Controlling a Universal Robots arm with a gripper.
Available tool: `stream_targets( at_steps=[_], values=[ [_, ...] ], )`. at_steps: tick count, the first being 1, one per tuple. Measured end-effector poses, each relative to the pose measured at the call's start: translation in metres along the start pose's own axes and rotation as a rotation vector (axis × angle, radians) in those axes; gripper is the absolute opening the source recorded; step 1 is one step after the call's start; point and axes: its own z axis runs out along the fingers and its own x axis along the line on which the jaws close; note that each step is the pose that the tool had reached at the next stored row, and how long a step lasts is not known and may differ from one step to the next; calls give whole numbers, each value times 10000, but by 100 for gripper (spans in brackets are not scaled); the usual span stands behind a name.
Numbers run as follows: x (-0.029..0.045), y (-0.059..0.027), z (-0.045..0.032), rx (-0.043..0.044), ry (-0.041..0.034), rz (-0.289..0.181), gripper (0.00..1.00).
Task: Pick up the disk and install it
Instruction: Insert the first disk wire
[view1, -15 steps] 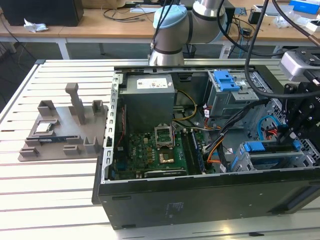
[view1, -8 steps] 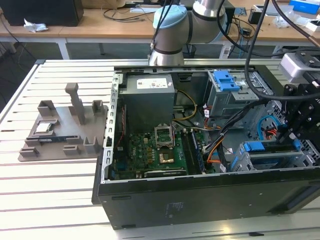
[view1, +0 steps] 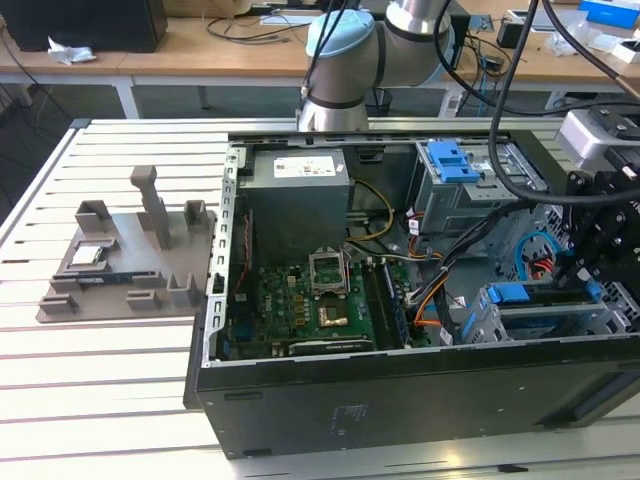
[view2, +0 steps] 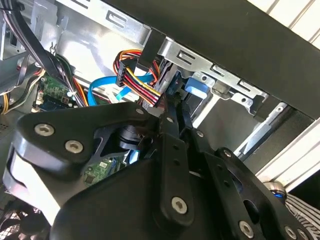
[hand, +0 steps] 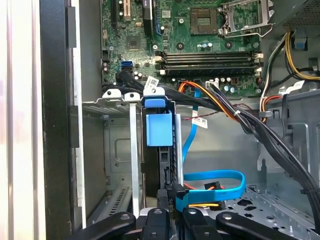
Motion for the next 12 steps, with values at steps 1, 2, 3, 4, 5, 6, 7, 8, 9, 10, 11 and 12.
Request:
stream_targets(
  at_steps=[1, 2, 3, 4, 5, 6, 7, 8, 9, 10, 11, 12],
  values=[
    [0, 1, 3, -4, -9, 0, 18],
    [0, 1, 5, -2, -10, 1, 18],
    [0, 1, 4, -1, -8, 1, 18],
    [0, 1, -2, 0, 0, 1, 24],
    [0, 1, -30, 0, -2, 1, 24],
    [-2, 3, -61, 0, -2, 0, 24],
    [-5, 4, -98, 0, 0, 0, 24],
    [-9, 6, -129, 0, -2, 0, 24],
    [-13, 7, -166, 0, -1, 1, 23],
    [-16, 10, -245, 0, 0, 0, 16],
    [-19, 14, -318, 0, -1, 1, 11],
    [-22, 17, -419, 0, -1, 1, 11]
  ],
)
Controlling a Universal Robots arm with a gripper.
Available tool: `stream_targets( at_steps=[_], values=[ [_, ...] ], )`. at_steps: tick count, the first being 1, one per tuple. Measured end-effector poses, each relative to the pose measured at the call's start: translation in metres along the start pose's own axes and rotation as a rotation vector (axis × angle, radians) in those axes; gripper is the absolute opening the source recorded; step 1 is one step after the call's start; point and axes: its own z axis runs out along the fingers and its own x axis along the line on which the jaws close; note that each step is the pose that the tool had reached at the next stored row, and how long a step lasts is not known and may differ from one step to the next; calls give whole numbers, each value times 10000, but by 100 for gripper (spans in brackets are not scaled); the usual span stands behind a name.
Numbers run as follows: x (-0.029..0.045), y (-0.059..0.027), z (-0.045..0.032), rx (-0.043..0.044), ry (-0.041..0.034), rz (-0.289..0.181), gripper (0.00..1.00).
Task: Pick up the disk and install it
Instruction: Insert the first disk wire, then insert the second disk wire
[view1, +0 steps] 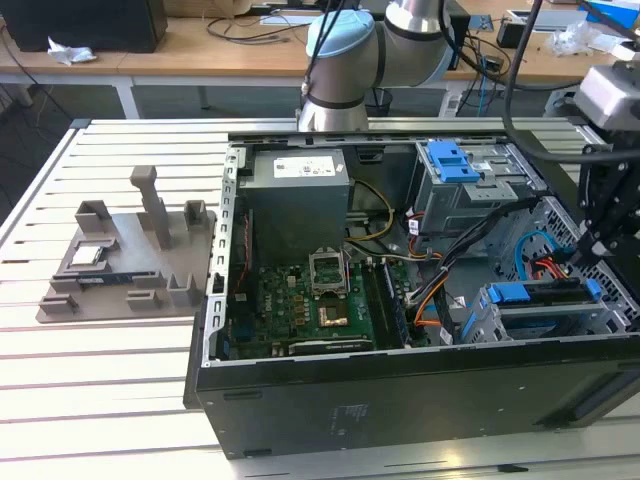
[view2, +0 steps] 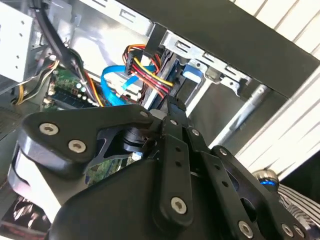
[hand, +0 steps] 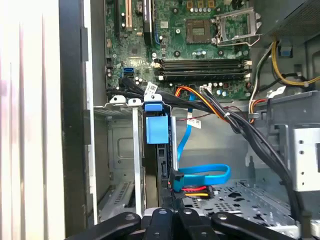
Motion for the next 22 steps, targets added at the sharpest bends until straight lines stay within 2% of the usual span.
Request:
stream_targets(
  at_steps=[1, 3, 9, 11, 13, 14, 19, 22],
  values=[
    [0, 3, -69, 0, 1, 0, 11],
    [-1, 4, -119, 0, 1, -1, 11],
    [-1, 5, -120, 0, -2, -1, 11],
    [-1, 5, -120, 0, -2, -1, 24],
    [-1, 5, -120, 0, -3, -1, 24],
    [0, 20, -108, 1, -2, -2, 30],
    [2, 110, -10, 0, -7, -1, 30],
    [2, 117, 40, -2, -58, -5, 30]
  ],
)
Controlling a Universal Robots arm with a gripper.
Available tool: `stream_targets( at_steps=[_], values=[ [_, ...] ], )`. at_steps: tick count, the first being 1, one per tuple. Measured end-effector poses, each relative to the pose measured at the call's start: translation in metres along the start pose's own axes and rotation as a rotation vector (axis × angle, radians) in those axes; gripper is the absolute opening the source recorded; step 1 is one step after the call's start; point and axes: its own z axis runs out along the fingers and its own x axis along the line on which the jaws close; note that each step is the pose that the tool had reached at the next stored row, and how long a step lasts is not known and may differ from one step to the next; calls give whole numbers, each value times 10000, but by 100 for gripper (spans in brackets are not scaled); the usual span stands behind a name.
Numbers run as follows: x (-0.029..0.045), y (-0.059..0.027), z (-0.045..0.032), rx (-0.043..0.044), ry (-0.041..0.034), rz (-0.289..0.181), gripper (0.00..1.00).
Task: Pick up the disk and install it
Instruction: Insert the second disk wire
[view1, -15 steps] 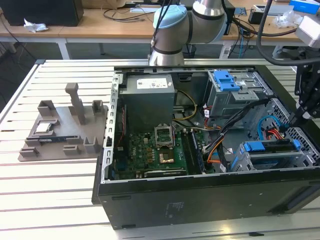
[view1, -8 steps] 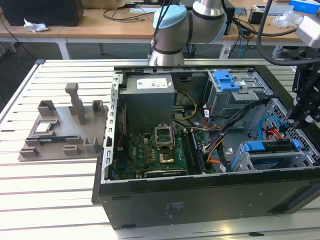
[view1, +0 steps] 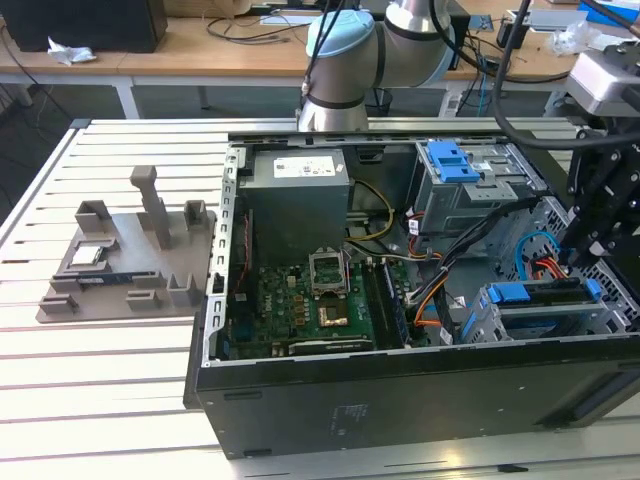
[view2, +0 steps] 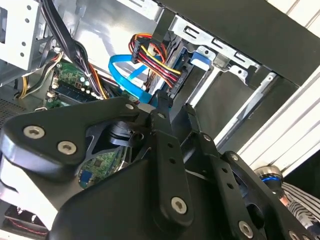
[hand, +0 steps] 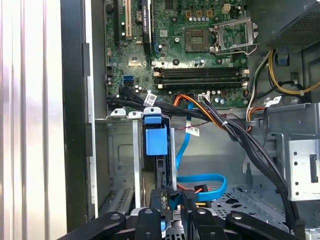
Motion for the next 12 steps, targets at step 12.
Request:
stream_targets(
  at_steps=[12],
  values=[
    [8, 1, 16, 0, -17, 1, 16]
  ],
)
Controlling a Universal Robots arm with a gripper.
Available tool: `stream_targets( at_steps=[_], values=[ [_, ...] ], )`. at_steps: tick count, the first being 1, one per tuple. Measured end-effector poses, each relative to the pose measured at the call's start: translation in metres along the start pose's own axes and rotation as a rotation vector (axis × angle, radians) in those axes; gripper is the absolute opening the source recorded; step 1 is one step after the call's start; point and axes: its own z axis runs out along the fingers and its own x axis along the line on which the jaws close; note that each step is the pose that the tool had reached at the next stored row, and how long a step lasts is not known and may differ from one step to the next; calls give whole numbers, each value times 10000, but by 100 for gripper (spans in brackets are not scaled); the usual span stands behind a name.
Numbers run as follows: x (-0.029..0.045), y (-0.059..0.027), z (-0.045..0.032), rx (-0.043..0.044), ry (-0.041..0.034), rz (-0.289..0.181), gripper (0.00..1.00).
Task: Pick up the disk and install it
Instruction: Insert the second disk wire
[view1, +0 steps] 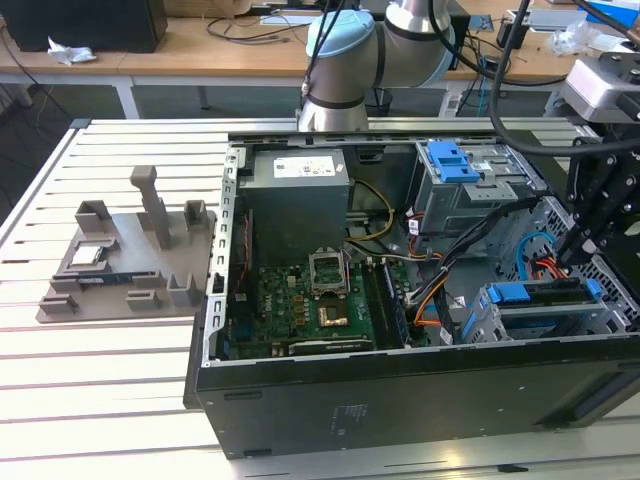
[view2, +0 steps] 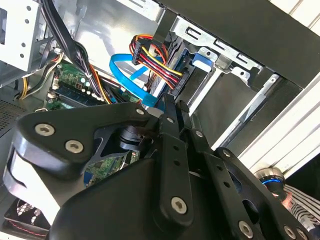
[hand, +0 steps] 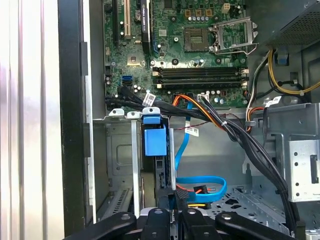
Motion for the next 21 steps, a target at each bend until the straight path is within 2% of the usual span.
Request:
stream_targets(
  at_steps=[1, 3, 8, 21],
  values=[
    [10, 1, 0, 0, 1, 1, 16],
    [24, 11, 53, -1, 5, -65, 16],
    [25, 23, 112, -9, 27, -536, 16],
    [29, 23, 215, -11, 32, -701, 16]
  ],
)
